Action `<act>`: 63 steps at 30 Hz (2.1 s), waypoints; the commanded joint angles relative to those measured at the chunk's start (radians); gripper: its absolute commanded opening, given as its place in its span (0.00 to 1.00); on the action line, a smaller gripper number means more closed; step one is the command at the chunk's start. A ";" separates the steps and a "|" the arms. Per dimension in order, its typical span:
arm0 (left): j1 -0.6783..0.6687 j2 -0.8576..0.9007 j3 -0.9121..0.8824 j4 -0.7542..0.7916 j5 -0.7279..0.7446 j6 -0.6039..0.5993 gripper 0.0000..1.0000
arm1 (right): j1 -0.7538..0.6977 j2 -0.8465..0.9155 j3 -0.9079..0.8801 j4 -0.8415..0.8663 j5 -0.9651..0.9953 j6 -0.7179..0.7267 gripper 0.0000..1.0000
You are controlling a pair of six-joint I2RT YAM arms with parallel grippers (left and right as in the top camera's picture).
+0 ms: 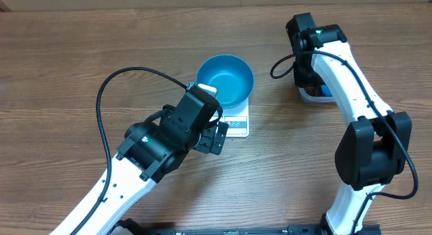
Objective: Scoop item into bowl and weigh 150g on scale
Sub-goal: 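Push the scoop through the red beans with the right gripper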
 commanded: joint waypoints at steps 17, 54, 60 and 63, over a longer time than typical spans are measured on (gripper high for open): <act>0.006 -0.014 0.004 0.003 0.002 -0.003 0.99 | -0.146 0.018 0.026 0.007 -0.334 -0.079 0.04; 0.006 -0.014 0.004 0.003 0.002 -0.002 1.00 | -0.195 -0.016 0.048 -0.099 -0.518 -0.140 0.04; 0.006 -0.014 0.004 0.003 0.002 -0.002 1.00 | -0.195 -0.017 0.049 -0.100 -0.532 -0.140 0.04; 0.006 -0.014 0.004 0.003 0.002 -0.003 1.00 | -0.196 -0.017 0.059 -0.101 -0.553 -0.140 0.04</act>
